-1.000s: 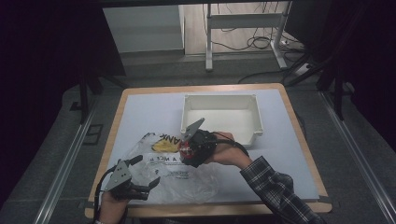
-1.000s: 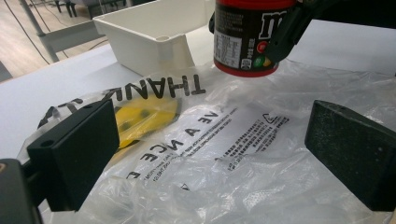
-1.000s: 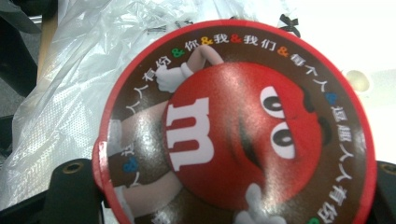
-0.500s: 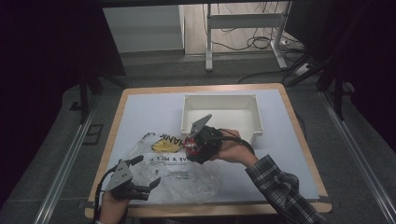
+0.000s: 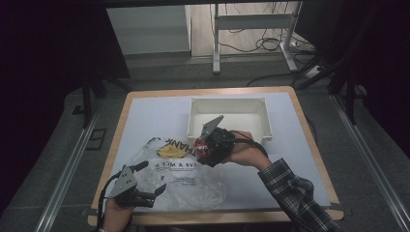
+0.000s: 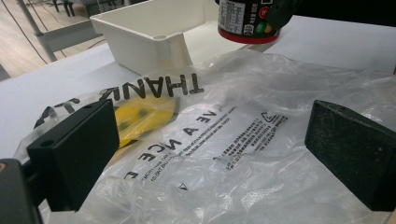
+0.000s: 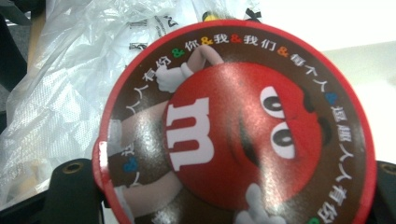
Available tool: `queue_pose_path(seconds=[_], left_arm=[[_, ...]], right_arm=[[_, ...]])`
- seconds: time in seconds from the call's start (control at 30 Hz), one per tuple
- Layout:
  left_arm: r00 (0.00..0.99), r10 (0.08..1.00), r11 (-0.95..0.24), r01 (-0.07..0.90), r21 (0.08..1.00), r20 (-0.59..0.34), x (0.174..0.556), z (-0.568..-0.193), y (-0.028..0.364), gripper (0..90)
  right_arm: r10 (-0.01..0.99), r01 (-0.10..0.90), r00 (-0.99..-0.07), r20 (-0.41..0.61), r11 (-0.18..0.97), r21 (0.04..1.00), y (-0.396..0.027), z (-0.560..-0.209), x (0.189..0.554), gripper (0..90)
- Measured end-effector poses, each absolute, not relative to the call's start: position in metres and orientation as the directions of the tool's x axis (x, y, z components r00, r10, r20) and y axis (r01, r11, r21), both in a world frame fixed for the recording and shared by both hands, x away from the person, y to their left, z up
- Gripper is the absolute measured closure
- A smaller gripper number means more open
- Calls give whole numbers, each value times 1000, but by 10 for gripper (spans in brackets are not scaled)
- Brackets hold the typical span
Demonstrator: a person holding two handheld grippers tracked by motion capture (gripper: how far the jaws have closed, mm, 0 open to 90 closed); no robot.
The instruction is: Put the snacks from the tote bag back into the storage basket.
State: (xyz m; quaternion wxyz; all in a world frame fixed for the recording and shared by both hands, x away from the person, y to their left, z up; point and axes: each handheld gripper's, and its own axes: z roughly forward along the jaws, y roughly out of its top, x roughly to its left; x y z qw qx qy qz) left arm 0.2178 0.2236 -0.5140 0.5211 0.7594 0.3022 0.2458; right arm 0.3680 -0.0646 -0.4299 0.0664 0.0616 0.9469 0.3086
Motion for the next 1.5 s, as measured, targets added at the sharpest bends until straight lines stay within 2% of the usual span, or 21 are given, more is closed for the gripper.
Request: queue_pose_path(seconds=[0.73,1.5], left_arm=[[696,716,-275,203,940,59,218,-514,224,29],[696,715,-275,202,940,60,218,-514,225,29]], right_arm=[[204,96,-973,-112,790,605,-86,-425,384,257],[240,114,-963,-126,780,615,-80,-434,424,257]])
